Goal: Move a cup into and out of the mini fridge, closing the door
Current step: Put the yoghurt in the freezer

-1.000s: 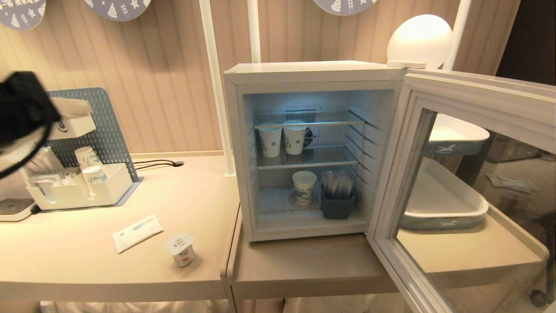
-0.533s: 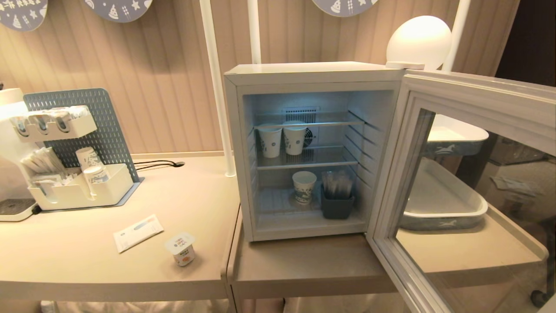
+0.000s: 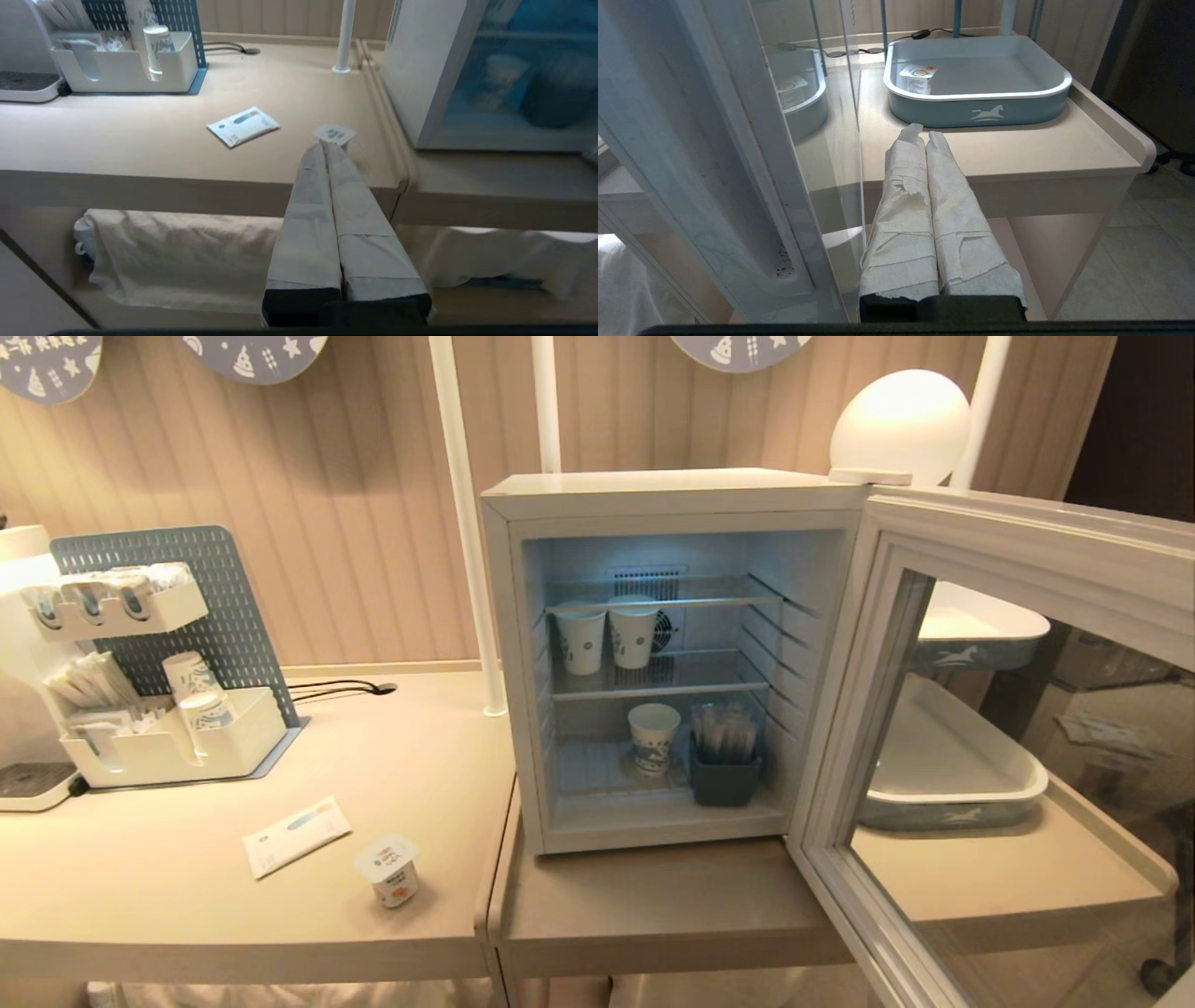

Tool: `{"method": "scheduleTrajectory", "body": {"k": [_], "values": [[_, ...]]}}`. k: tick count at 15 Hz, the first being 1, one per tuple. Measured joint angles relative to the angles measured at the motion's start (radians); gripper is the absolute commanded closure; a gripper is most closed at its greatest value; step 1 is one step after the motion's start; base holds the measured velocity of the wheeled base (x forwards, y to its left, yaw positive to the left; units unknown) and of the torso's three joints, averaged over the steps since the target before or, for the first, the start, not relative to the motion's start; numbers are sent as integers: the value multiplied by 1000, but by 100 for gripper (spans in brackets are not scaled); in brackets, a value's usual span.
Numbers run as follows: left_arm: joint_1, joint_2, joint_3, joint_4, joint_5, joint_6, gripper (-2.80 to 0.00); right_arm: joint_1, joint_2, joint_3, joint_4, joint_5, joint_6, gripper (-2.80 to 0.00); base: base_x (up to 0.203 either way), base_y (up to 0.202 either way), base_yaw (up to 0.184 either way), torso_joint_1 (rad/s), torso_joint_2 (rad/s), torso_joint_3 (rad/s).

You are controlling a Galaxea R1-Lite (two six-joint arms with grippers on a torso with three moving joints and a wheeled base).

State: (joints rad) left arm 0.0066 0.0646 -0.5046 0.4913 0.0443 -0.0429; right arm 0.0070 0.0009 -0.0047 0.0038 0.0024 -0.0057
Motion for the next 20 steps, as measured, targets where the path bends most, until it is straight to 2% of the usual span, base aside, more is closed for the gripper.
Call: {"method": "scheduleTrajectory", "body": {"k": [2,3,5,7,10,13,20], "values": [[0,-30,278,-230,2,64,0,0,0,0,0,0,0,0,0,0,0,0,0,0],[-1,-39,376,-322,-5,88,0,0,0,0,0,1,0,0,0,0,0,0,0,0],[-2,-53,473,-433,-42,128,0,0,0,0,0,0,0,0,0,0,0,0,0,0],[-3,-60,496,-470,-66,146,0,0,0,0,0,0,0,0,0,0,0,0,0,0],[-4,-63,502,-476,-61,133,0,-1,0,0,1,0,0,0,-24,0,-3,0,2,1],[-4,-64,505,-478,-59,109,0,0,0,0,2,0,0,0,-174,0,3,0,1,1],[-4,-65,505,-474,-61,117,0,0,0,0,2,0,0,0,-192,0,0,2,0,5]]}}
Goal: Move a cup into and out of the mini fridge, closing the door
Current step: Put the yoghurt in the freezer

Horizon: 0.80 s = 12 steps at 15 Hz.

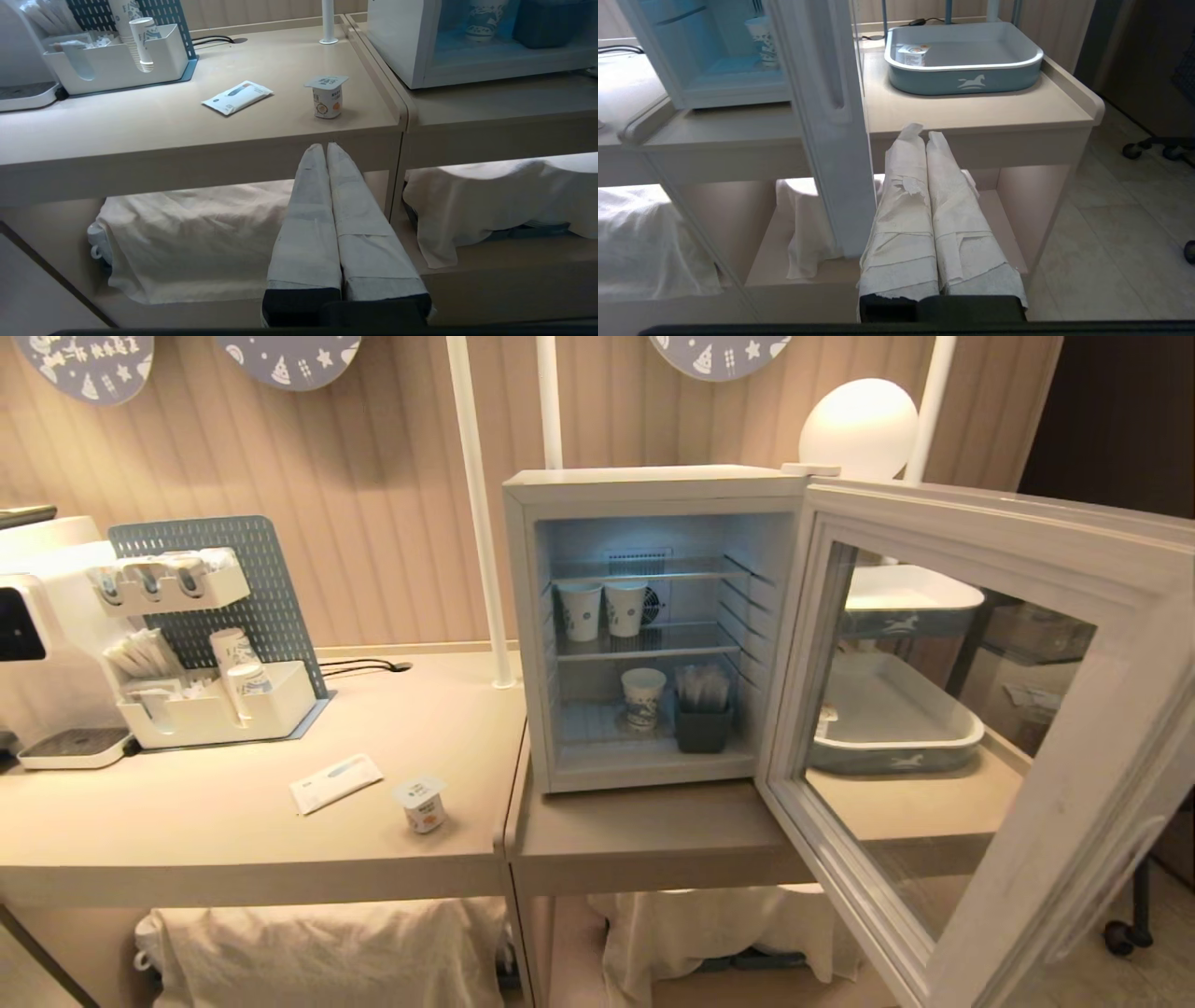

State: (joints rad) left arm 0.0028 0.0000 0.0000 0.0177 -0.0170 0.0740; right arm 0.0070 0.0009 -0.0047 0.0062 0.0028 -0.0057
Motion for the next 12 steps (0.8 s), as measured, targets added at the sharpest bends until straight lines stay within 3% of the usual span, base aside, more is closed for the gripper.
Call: {"method": "scheduleTrajectory", "body": {"k": [2,7,12], "values": [[0,0,0,-3,0,4,0,1,0,0,0,0,0,0,-141,0,6,4,-2,7],[1,0,0,-4,-1,6,0,1,0,0,1,-1,0,0,0,23,3,0,0,1],[0,0,0,-4,-1,4,0,0,0,0,0,0,0,0,0,185,-4,4,3,0]]}}
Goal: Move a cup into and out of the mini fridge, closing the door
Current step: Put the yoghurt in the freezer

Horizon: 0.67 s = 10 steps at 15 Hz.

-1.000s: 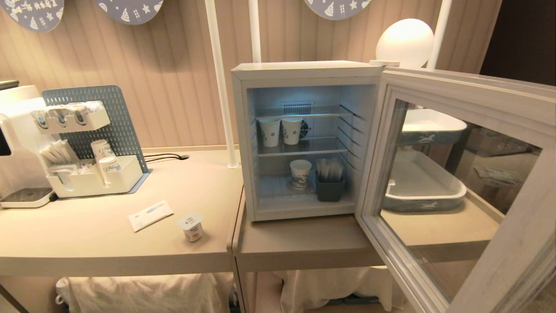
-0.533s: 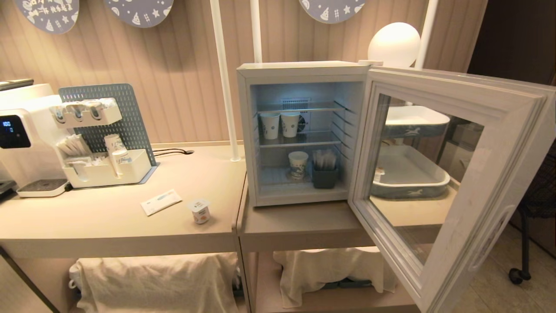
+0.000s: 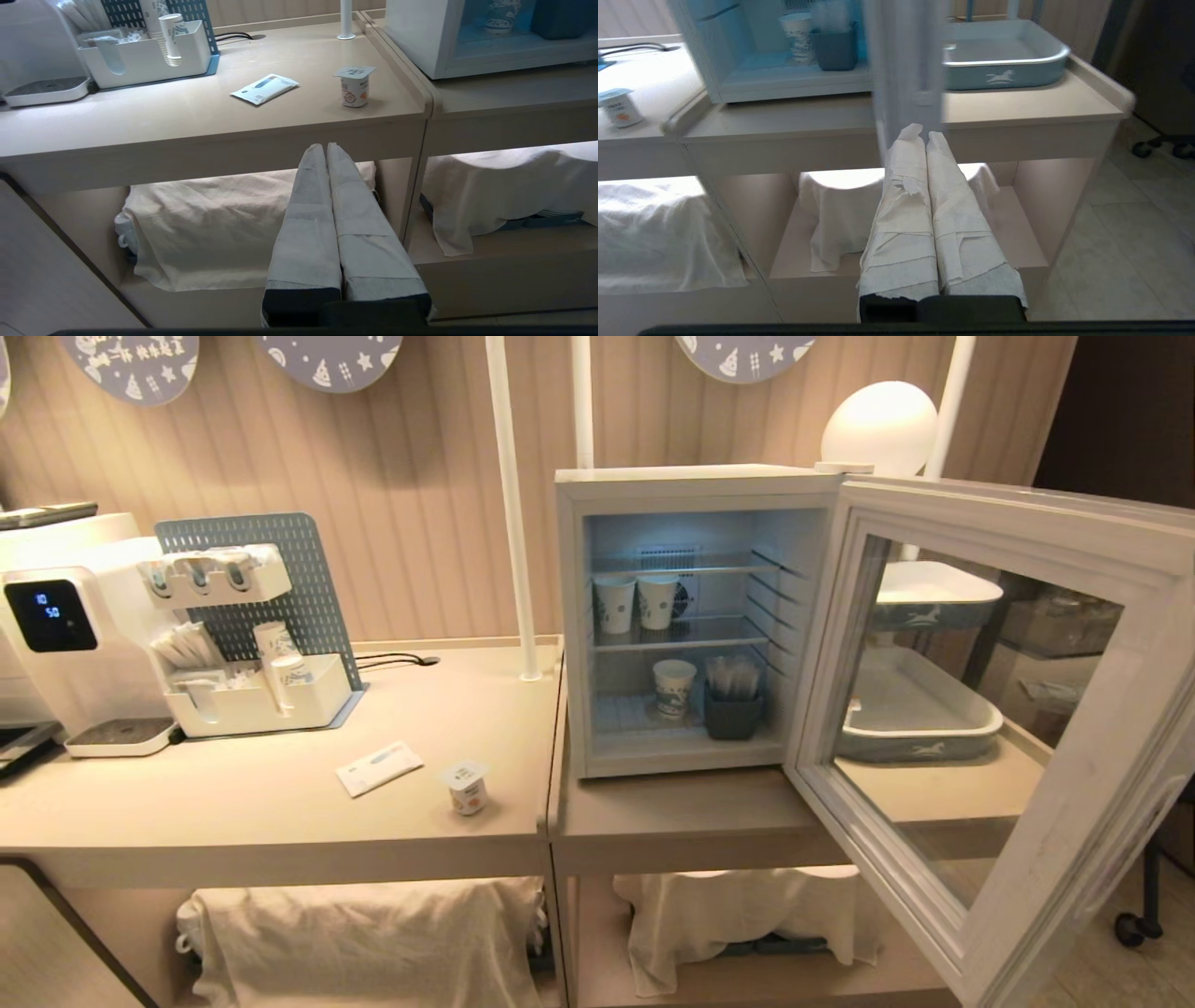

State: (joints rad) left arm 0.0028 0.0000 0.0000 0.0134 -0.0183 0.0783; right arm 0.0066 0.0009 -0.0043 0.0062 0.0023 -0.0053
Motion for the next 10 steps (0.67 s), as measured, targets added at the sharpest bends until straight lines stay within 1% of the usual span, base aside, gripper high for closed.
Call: {"method": "scheduleTrajectory", "body": {"k": [10], "values": [[-1,0,0,0,0,0,0,0,0,0,0,0,0,0,0,190,-1,2,3,3]]}}
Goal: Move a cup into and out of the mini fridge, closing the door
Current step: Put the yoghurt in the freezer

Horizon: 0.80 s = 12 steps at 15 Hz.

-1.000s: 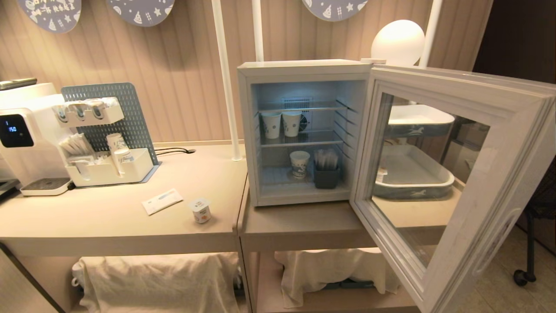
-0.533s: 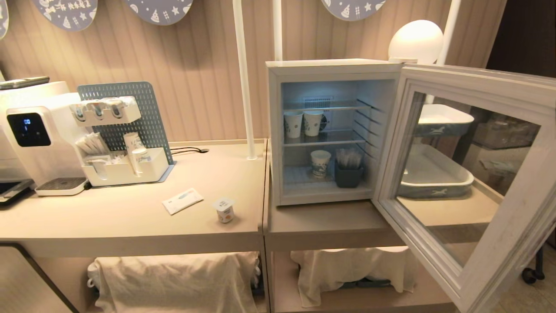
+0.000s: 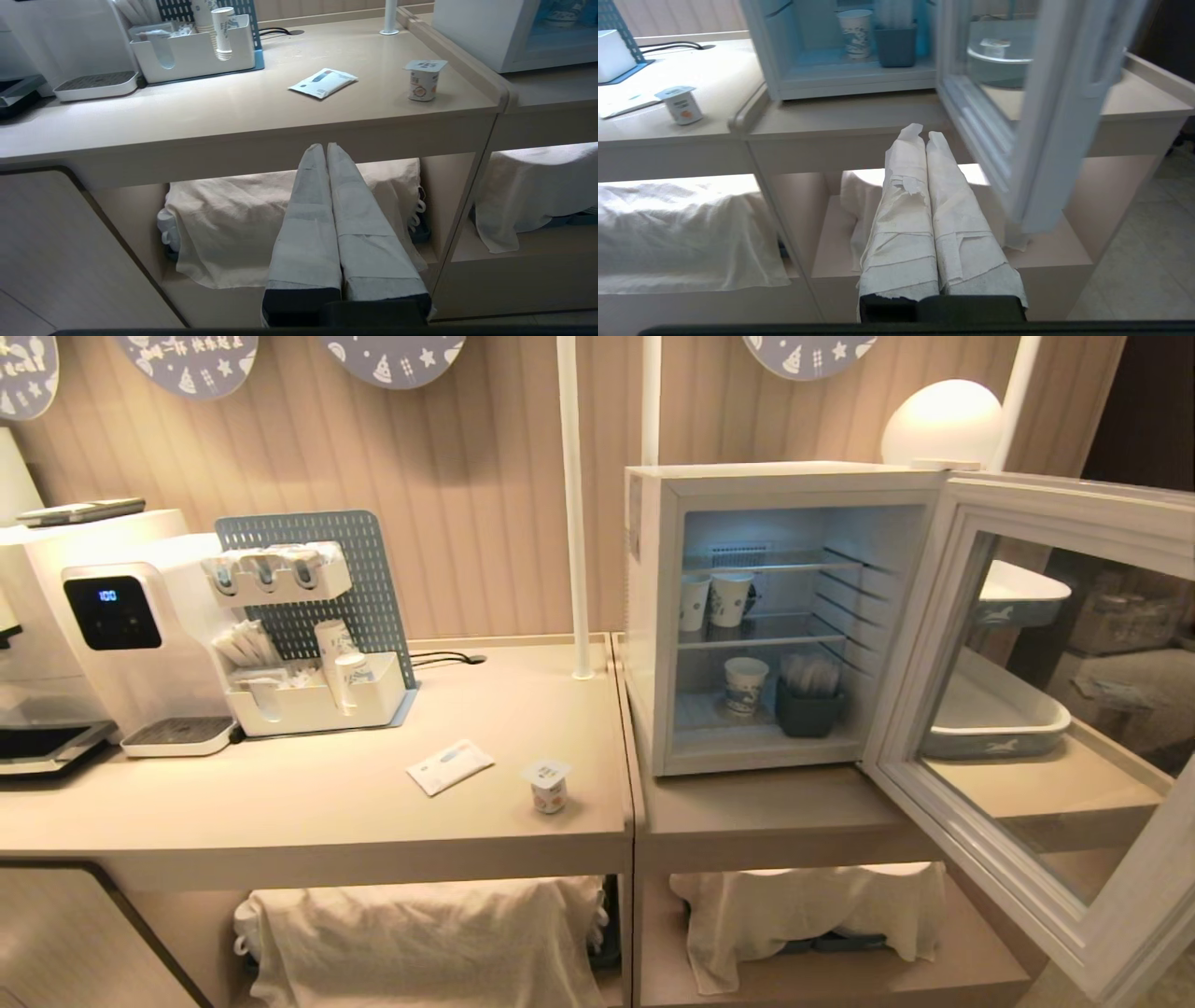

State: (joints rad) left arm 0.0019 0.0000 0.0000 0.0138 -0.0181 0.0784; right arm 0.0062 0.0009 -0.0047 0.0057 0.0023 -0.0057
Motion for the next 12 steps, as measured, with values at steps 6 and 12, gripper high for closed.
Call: {"method": "scheduleTrajectory", "body": {"k": [6,12], "values": [[2,0,0,0,0,0,0,0,0,0,0,0,0,0,0,191,0,3,3,2],[1,0,0,0,0,0,0,0,0,0,0,0,0,0,0,192,0,3,3,2]]}}
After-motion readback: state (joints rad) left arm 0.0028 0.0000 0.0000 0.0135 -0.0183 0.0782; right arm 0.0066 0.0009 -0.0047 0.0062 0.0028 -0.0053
